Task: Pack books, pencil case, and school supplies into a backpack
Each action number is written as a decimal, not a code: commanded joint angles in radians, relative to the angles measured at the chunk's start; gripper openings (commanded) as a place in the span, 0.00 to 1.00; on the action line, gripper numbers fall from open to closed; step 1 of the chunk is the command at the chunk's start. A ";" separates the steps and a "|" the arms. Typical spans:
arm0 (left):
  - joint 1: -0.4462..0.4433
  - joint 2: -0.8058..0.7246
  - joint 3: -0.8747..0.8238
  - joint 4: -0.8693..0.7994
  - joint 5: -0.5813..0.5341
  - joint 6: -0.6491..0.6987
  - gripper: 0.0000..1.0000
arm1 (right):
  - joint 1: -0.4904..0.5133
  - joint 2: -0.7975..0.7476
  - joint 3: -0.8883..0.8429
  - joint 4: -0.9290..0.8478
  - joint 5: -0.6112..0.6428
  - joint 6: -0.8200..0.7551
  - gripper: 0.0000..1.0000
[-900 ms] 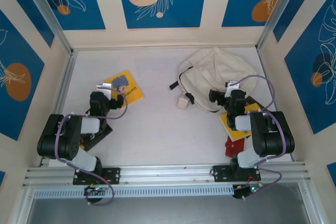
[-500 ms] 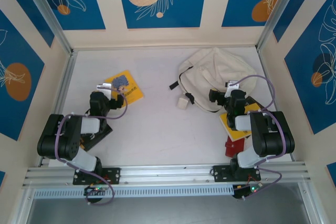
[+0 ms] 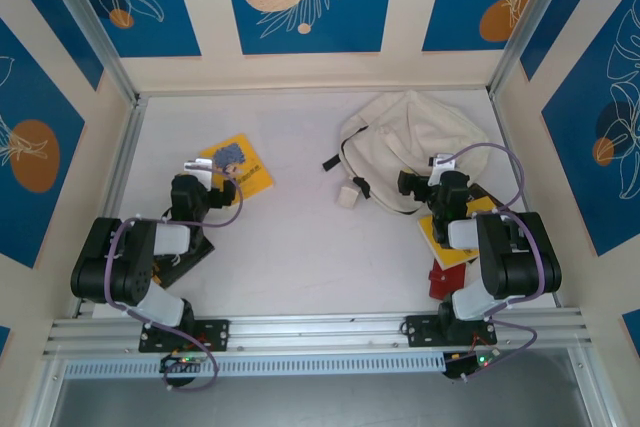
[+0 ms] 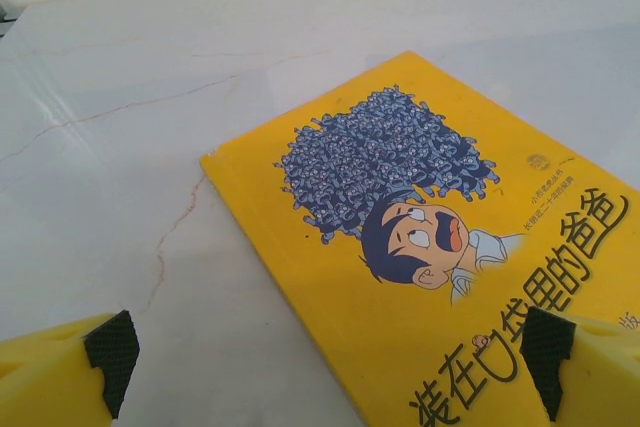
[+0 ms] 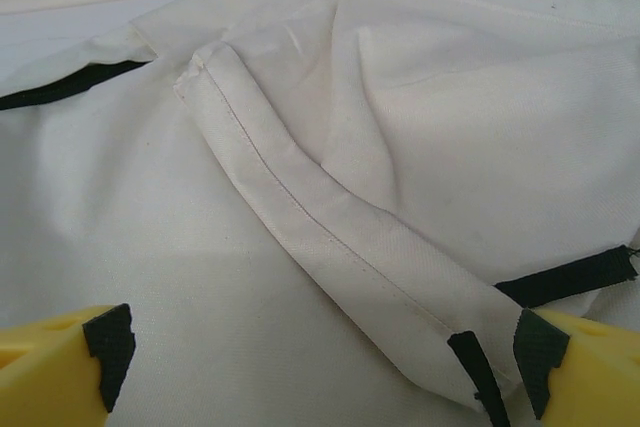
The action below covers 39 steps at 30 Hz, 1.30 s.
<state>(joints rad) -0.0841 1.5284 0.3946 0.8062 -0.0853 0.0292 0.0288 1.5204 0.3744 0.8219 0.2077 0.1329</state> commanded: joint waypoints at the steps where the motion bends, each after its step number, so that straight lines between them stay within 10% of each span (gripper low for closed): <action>1: 0.014 -0.045 -0.007 0.009 0.005 0.002 1.00 | 0.018 -0.027 0.015 0.018 0.005 -0.042 0.99; 17: 0.014 -0.450 0.313 -0.778 0.004 -0.309 1.00 | 0.044 -0.272 0.461 -0.924 0.124 0.272 0.99; 30: 0.012 -0.381 0.466 -1.002 0.318 -0.463 1.00 | 0.052 0.179 0.914 -1.185 -0.306 0.455 0.91; 39: 0.000 -0.354 0.451 -1.020 0.368 -0.474 1.00 | 0.185 0.537 1.223 -1.270 -0.341 0.523 0.84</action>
<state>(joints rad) -0.0834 1.1709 0.8276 -0.1867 0.2386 -0.4328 0.1741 1.9942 1.5150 -0.3721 -0.0834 0.6178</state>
